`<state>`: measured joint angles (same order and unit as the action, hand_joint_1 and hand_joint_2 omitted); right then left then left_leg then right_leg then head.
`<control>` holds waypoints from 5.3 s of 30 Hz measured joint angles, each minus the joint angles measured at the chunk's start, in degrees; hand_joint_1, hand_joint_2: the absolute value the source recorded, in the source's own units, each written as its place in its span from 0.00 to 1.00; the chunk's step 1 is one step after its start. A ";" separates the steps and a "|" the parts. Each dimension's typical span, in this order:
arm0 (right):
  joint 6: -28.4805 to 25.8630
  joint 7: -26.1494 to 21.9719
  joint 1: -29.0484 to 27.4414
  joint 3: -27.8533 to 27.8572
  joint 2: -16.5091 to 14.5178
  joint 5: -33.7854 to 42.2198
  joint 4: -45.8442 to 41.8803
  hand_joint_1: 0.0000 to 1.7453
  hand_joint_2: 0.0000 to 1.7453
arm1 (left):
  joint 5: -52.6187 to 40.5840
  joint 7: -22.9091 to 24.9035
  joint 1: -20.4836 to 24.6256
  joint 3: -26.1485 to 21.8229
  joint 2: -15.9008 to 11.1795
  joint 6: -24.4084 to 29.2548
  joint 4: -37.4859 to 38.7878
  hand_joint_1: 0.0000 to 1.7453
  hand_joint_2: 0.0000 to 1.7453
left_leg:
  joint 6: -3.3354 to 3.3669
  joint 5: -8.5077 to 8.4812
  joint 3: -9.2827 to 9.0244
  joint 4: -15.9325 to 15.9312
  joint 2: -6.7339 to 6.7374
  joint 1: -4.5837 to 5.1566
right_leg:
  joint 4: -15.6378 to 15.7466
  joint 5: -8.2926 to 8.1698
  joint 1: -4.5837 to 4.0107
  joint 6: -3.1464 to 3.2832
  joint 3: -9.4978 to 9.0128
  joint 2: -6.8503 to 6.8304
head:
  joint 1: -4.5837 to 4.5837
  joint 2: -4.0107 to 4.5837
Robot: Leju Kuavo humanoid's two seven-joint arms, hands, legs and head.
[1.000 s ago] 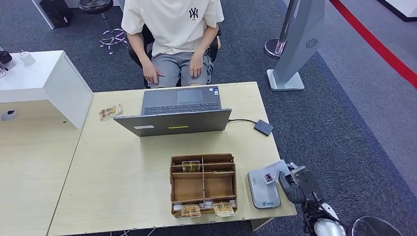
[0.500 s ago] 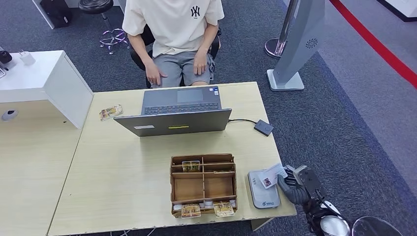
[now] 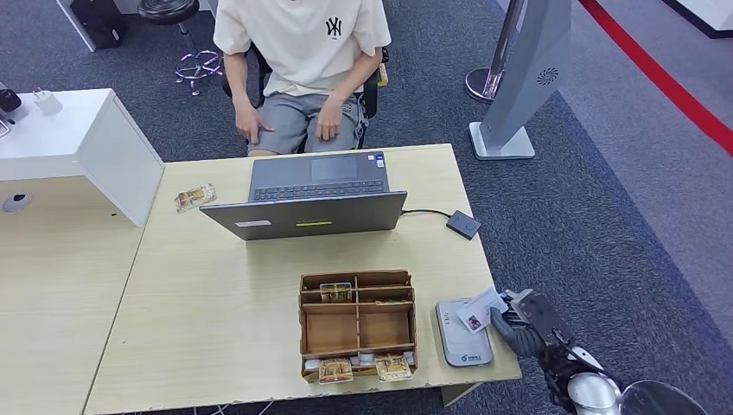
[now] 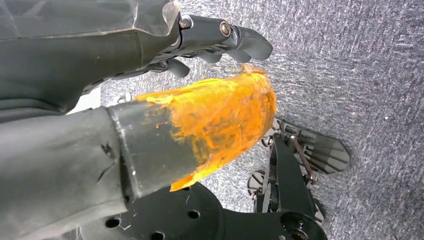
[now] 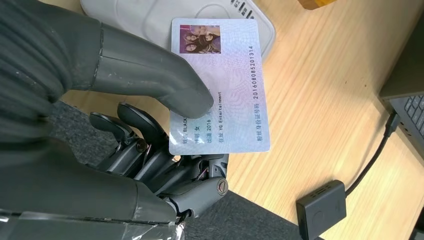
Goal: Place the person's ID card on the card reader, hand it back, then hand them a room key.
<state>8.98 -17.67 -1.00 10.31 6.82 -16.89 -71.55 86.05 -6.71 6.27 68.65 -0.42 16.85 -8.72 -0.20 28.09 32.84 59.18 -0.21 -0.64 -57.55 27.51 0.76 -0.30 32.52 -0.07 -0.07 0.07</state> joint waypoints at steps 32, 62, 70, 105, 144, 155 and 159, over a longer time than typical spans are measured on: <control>-1.83 3.15 -0.97 -11.17 6.31 -7.88 -10.95 1.00 1.00 | 0.25 -0.20 -0.07 0.00 0.02 0.04 0.35 0.00 0.00 | 0.00 0.00 -0.01 0.00 0.00 0.00 | 0.00 0.00 0.00 0.00 0.00 0.00 | -0.01 -0.01; -4.13 7.39 -0.17 -14.41 10.71 -14.12 -8.93 1.00 1.00 | 0.26 -0.39 -0.07 0.00 0.02 0.19 0.37 0.00 0.00 | 0.00 0.00 -0.01 0.00 0.00 0.00 | 0.00 0.00 0.00 0.00 0.00 0.00 | -0.01 -0.01; -4.21 7.39 -0.03 -14.59 10.71 -14.12 -7.53 1.00 1.00 | 0.27 -0.44 -0.07 0.00 0.02 0.15 0.37 0.00 0.00 | 0.00 0.00 -0.01 0.00 0.00 0.00 | 0.00 0.00 0.00 0.00 0.00 0.00 | -0.01 0.00; -16.82 2.21 -1.44 -12.17 6.05 -15.09 -13.69 1.00 1.00 | 0.27 -0.73 -0.07 0.00 0.32 0.29 0.37 0.00 0.00 | 0.00 0.00 -0.02 0.00 0.00 -0.01 | 0.00 0.00 -0.01 0.00 0.01 0.01 | -0.02 0.00; -48.34 -0.34 16.41 -24.82 -10.62 -56.48 -23.34 1.00 1.00 | -1.34 2.00 1.56 8.96 1.64 -0.78 0.37 0.00 0.00 | -0.11 -0.12 -0.03 -0.02 0.09 -0.03 | -0.08 -0.08 -0.02 0.11 0.01 0.07 | -0.01 -0.01; -48.39 7.56 27.57 -29.03 -13.37 -69.17 -12.06 1.00 1.00 | -2.87 3.68 3.32 11.87 2.58 -1.38 0.37 0.00 0.00 | -0.13 -0.18 -0.02 -0.01 0.04 -0.03 | -0.10 -0.11 -0.02 0.15 0.02 0.03 | 0.00 -0.01; -48.42 10.64 29.48 -30.28 -13.42 -71.49 -9.93 0.54 1.00 | -2.97 3.90 3.72 12.69 2.79 -1.42 0.37 0.00 0.00 | -0.13 -0.18 -0.02 -0.01 0.04 -0.03 | -0.10 -0.11 -0.02 0.15 0.03 0.04 | 0.00 -0.01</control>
<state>-39.44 -7.03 28.48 -19.97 -6.60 -88.38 -81.48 83.07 -2.81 9.99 81.35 2.37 15.43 -8.35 -0.33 27.92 32.82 59.17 -0.17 -0.67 -57.65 27.40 0.74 -0.15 32.54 -0.03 -0.07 0.07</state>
